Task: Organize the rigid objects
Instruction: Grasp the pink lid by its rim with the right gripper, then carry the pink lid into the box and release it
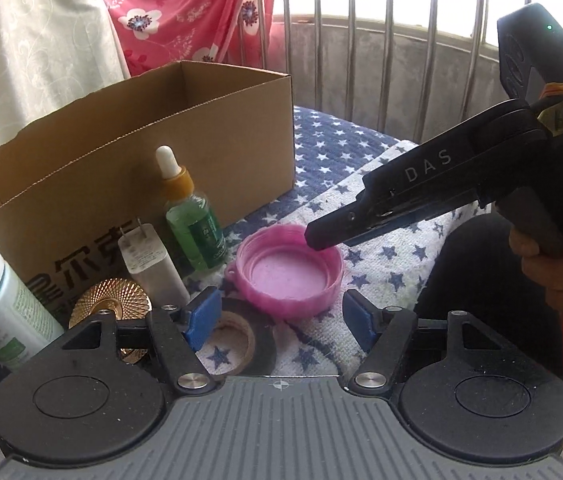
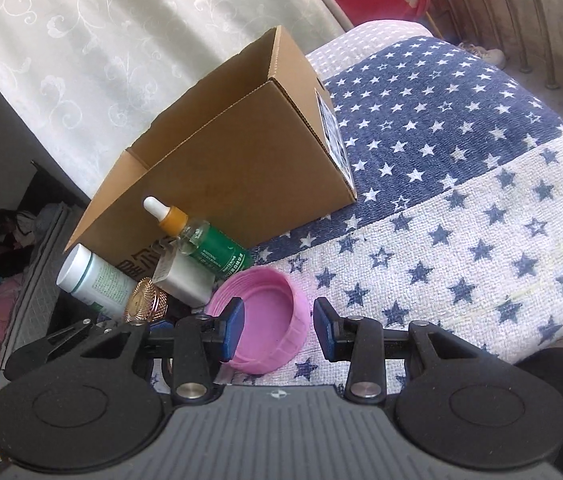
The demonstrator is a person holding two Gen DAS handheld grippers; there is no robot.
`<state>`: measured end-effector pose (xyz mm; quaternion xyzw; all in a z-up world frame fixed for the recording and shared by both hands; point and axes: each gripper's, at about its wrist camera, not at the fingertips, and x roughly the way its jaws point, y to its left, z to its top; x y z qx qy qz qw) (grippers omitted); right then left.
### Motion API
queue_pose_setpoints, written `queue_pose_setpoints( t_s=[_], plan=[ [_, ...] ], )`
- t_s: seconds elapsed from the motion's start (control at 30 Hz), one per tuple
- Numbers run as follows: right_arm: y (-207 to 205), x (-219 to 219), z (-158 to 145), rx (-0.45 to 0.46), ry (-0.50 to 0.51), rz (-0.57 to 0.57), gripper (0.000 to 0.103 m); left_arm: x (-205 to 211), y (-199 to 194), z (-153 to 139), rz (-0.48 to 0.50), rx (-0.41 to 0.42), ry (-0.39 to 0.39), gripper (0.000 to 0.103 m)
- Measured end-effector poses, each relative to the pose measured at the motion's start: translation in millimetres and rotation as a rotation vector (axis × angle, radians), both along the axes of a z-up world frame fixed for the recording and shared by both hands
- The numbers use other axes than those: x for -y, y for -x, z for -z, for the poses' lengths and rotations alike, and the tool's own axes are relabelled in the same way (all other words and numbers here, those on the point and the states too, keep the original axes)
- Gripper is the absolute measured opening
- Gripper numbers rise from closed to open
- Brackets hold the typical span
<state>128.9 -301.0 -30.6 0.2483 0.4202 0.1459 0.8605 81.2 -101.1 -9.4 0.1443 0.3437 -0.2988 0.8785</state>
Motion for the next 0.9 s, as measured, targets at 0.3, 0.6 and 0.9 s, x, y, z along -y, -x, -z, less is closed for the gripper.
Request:
queue_pose_setpoints(
  t_s=[0.3,0.6,0.9],
  plan=[
    [-14.8,-16.3,9.4,0.032,0.12,-0.063,0.02,12.5,-8.6,10.9,-0.021,-0.006,-0.058,0.068],
    [-17.2,-15.3,9.9,0.017,0.136,-0.072,0.011,16.6,0.6,13.5,-0.021,0.023,-0.093,0.069],
    [-3.0,-21.1,-7.2,0.078,0.196,-0.062,0.01,10.6,4.9,7.0,-0.032,0.017,-0.028,0.067]
  ],
)
